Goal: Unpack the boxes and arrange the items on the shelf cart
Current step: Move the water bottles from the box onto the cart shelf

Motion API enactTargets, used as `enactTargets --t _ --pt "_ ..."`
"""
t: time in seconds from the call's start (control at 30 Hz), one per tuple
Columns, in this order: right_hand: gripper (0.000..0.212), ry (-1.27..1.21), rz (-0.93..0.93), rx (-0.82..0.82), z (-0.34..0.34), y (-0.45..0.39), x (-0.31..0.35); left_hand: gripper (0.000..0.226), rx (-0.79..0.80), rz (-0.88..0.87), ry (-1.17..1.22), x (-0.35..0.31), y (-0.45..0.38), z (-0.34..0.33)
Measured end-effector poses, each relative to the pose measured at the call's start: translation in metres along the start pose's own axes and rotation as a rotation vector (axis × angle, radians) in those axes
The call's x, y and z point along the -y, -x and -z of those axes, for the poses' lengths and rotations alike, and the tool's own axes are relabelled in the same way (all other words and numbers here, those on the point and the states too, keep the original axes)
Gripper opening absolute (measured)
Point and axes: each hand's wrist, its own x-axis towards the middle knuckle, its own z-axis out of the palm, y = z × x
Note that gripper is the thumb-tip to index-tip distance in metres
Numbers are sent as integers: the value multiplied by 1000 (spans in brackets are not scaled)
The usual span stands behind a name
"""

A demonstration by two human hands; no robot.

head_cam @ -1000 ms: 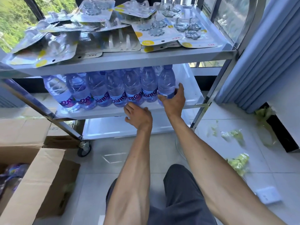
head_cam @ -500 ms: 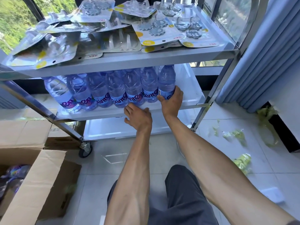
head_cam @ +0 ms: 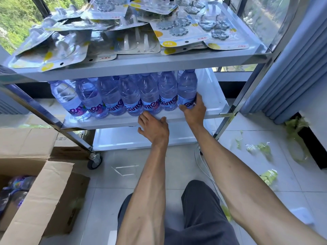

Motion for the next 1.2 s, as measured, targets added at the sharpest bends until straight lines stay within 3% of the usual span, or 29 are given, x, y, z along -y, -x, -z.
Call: enactTargets --t 0.27,0.43,0.67,0.93,1.07,1.2 --pt "75 107 5 -6 -5 -8 12 68 -5 0 4 1 0 0" --pt "75 -396 -185 -4 -6 -8 19 67 -23 -13 5 3 -1 -3" --pt "57 -596 -297 -5 -30 -34 27 71 -26 -29 -34 4 -2 -6" --pt "55 -575 -298 -170 -44 -45 27 70 -33 -31 -53 5 -9 -8" --pt "57 -600 -305 -136 -44 -39 27 69 -38 -43 -51 5 -11 -7" --pt "53 -425 -264 -193 -43 -18 24 68 -14 -44 -69 3 -10 -2"
